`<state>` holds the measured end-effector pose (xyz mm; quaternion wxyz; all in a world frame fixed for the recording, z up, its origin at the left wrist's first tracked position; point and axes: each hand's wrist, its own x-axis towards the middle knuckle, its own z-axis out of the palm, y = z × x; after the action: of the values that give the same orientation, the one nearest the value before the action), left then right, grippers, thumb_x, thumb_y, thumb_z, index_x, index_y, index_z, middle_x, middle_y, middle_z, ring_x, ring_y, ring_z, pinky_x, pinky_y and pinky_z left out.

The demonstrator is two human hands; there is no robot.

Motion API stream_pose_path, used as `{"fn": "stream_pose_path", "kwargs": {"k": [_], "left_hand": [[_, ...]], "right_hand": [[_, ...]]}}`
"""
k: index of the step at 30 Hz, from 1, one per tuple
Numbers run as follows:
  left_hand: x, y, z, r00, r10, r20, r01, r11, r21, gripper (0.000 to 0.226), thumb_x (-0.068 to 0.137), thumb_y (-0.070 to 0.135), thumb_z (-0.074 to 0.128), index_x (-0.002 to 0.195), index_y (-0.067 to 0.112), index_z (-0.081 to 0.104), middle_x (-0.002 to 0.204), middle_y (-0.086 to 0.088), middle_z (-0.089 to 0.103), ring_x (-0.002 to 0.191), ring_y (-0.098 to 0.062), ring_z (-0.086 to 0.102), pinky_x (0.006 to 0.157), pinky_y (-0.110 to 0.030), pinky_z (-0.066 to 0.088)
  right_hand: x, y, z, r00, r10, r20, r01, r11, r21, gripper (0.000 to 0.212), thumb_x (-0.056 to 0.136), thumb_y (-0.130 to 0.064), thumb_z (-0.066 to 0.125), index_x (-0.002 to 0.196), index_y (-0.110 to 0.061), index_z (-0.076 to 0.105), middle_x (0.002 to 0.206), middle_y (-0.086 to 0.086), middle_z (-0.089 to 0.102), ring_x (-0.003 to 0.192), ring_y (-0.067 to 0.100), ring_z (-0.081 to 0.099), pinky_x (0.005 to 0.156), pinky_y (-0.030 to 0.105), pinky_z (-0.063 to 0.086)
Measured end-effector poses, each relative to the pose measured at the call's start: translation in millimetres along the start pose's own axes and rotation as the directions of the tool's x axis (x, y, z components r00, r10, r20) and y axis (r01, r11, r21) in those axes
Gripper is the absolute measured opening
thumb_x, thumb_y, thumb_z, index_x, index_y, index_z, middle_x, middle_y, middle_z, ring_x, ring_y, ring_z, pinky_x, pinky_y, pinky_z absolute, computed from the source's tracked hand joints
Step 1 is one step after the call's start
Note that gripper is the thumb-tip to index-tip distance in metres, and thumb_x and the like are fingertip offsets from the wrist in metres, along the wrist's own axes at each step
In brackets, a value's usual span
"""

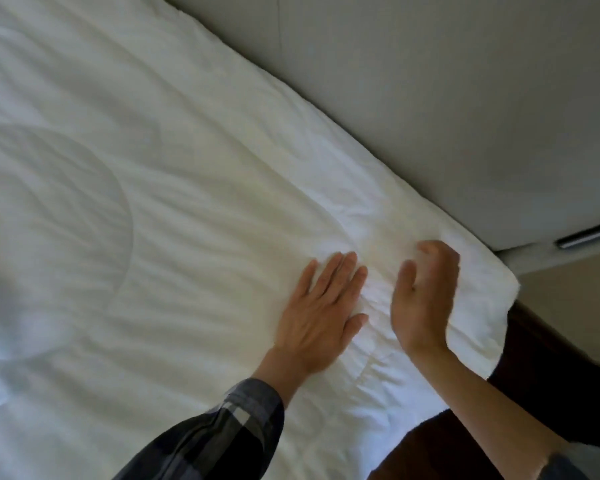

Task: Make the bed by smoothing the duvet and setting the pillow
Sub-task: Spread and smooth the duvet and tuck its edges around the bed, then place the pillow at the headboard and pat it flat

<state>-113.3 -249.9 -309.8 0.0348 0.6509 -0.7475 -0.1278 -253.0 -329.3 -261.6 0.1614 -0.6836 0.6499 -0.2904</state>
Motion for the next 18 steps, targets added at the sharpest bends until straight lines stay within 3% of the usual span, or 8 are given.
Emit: {"fn": "stream_pose_path", "kwargs": {"k": [2,4,7,8,9,12,17,18], "left_hand": [[-2.1,-17.1,-9.2,0.993,-0.116,-0.035,0.115,0.993,-0.027,0.066,0.104,0.047,0.029,0.161,0.014,0.020,0.169,-0.007,0.013,0.156,-0.025,0.008,0.123,-0.053,0.015],[-17.5,-43.9,-14.9,0.960,-0.279,-0.038,0.278,0.960,-0.036,0.067,0.104,0.047,0.028,0.161,0.013,0.017,0.168,-0.008,0.013,0.156,-0.025,0.008,0.124,-0.053,0.013],[-59.3,-84.6,-16.2,0.856,-0.516,-0.026,0.516,0.857,-0.017,0.070,0.104,0.052,0.025,0.162,0.016,0.012,0.169,-0.007,0.004,0.156,-0.024,0.003,0.125,-0.049,0.004],[-75.8,-94.5,-16.4,0.822,-0.568,-0.024,0.568,0.823,-0.021,0.070,0.103,0.054,0.027,0.162,0.018,0.013,0.169,-0.007,0.005,0.156,-0.024,0.005,0.125,-0.049,0.005],[-95.9,-107.2,-18.0,0.786,-0.618,-0.015,0.618,0.786,-0.019,0.070,0.102,0.055,0.028,0.162,0.020,0.016,0.169,-0.007,0.007,0.156,-0.025,0.009,0.125,-0.049,0.007],[-164.0,-141.0,-17.1,0.651,-0.759,0.010,0.759,0.650,-0.014,0.070,0.100,0.059,0.028,0.160,0.022,0.023,0.168,-0.007,0.016,0.154,-0.026,0.018,0.122,-0.049,0.014],[-232.4,-156.8,-30.3,0.451,-0.886,0.110,0.892,0.444,-0.086,0.073,0.102,0.062,0.015,0.153,0.018,0.043,0.159,-0.014,0.037,0.144,-0.030,0.032,0.113,-0.050,0.020],[-240.1,-158.9,-29.6,0.418,-0.903,0.104,0.908,0.412,-0.076,0.074,0.102,0.063,0.014,0.151,0.018,0.045,0.157,-0.013,0.042,0.140,-0.031,0.039,0.109,-0.049,0.025]], "right_hand": [[5.5,-41.8,38.1,0.952,-0.253,0.171,0.258,0.966,-0.004,0.034,0.097,-0.010,0.048,0.129,-0.003,0.051,0.139,0.017,0.049,0.130,0.031,0.045,0.109,0.042,0.036],[15.2,-78.9,76.9,0.816,-0.441,0.373,0.468,0.883,0.020,0.041,0.098,-0.019,0.046,0.136,-0.003,0.050,0.148,0.020,0.043,0.138,0.035,0.039,0.114,0.047,0.032],[46.3,-75.4,113.4,0.356,-0.649,0.672,0.880,0.476,-0.007,0.064,0.098,-0.047,0.035,0.151,-0.011,0.035,0.160,0.015,0.028,0.146,0.032,0.028,0.118,0.049,0.023],[69.3,-57.1,114.3,0.267,-0.628,0.731,0.936,0.351,-0.040,0.070,0.098,-0.056,0.027,0.155,-0.015,0.025,0.163,0.012,0.020,0.149,0.030,0.022,0.120,0.047,0.016],[92.9,-43.0,114.9,0.289,-0.592,0.752,0.940,0.323,-0.107,0.075,0.098,-0.062,0.018,0.157,-0.017,0.019,0.164,0.010,0.015,0.150,0.028,0.018,0.121,0.044,0.010],[129.9,-46.2,109.7,0.530,-0.502,0.683,0.835,0.452,-0.315,0.085,0.094,-0.066,0.013,0.154,-0.008,0.028,0.162,0.014,0.019,0.148,0.031,0.022,0.118,0.048,0.015],[116.2,-83.1,127.5,0.521,-0.487,0.701,0.835,0.463,-0.298,0.080,0.092,-0.060,0.031,0.152,-0.007,0.031,0.159,0.018,0.026,0.142,0.037,0.033,0.114,0.056,0.024],[115.9,-92.8,131.1,0.563,-0.435,0.702,0.803,0.489,-0.341,0.080,0.092,-0.060,0.035,0.149,-0.004,0.035,0.157,0.019,0.031,0.139,0.039,0.037,0.111,0.059,0.027]]}}
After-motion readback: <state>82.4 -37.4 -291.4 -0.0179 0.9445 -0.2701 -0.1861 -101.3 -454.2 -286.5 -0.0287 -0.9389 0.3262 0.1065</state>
